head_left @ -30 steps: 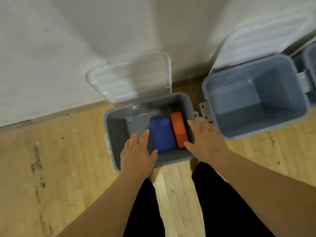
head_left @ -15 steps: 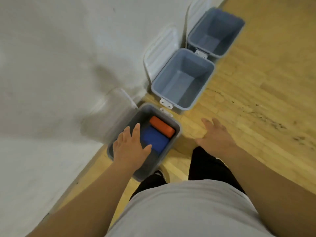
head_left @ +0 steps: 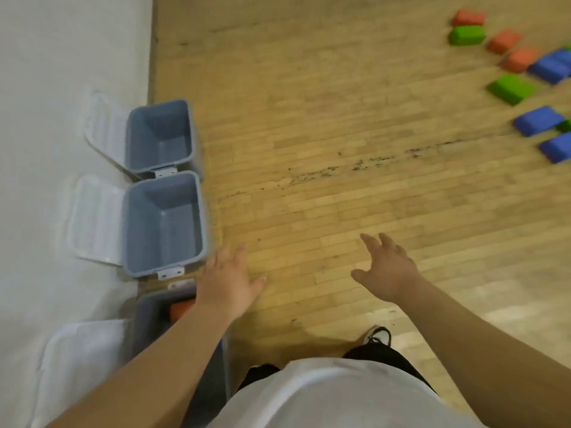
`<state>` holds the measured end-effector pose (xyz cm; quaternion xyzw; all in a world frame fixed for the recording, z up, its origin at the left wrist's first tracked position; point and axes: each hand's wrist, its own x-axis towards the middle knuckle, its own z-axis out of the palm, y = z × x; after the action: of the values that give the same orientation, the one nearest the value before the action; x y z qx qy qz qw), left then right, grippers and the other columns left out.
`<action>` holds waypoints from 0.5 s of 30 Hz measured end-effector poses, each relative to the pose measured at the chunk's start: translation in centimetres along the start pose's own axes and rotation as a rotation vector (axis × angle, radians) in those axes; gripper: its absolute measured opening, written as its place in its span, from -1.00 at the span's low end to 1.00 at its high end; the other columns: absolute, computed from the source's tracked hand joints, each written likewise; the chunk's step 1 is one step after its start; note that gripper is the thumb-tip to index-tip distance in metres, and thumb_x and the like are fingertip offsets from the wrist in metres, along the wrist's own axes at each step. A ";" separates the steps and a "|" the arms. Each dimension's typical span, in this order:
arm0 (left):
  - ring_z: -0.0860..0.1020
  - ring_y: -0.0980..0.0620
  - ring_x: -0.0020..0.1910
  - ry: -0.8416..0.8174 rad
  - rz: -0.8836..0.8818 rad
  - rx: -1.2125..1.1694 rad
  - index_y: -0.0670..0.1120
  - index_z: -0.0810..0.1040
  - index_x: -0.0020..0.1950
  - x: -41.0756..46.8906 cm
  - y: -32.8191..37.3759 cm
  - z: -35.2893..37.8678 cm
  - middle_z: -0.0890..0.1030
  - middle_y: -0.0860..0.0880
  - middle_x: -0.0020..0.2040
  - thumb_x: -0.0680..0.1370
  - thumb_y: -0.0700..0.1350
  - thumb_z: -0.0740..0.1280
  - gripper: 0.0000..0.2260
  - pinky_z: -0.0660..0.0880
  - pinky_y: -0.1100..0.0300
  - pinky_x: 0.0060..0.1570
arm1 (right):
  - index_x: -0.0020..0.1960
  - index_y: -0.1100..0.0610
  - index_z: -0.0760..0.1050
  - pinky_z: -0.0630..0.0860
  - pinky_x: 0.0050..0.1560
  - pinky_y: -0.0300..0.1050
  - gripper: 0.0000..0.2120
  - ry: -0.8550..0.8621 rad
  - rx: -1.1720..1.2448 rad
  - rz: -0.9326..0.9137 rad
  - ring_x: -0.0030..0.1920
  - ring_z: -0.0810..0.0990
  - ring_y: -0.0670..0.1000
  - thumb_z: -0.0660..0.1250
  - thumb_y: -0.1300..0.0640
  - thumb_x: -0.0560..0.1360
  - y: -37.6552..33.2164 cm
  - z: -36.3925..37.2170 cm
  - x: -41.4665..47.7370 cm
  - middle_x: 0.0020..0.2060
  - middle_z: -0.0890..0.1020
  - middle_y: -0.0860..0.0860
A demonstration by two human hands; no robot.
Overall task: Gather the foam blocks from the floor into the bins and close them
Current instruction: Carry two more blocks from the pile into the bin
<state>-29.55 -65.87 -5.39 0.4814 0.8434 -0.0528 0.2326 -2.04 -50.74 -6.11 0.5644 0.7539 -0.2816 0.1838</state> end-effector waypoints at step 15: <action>0.09 -0.17 0.61 -0.040 0.419 0.219 0.13 -0.04 0.67 9.4 39.5 0.2 0.06 -0.13 0.66 0.56 0.41 0.16 -0.21 0.16 -0.12 0.55 | 0.66 -0.16 -0.11 0.24 0.51 0.28 -0.09 0.122 0.213 0.356 0.61 0.08 0.25 0.31 -0.33 0.50 32.5 -11.6 -0.6 0.66 -0.04 0.06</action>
<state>-0.45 -37.54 -4.46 0.6671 0.7096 -0.1042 0.2014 29.66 -37.24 -3.88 0.7209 0.6180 -0.2879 0.1242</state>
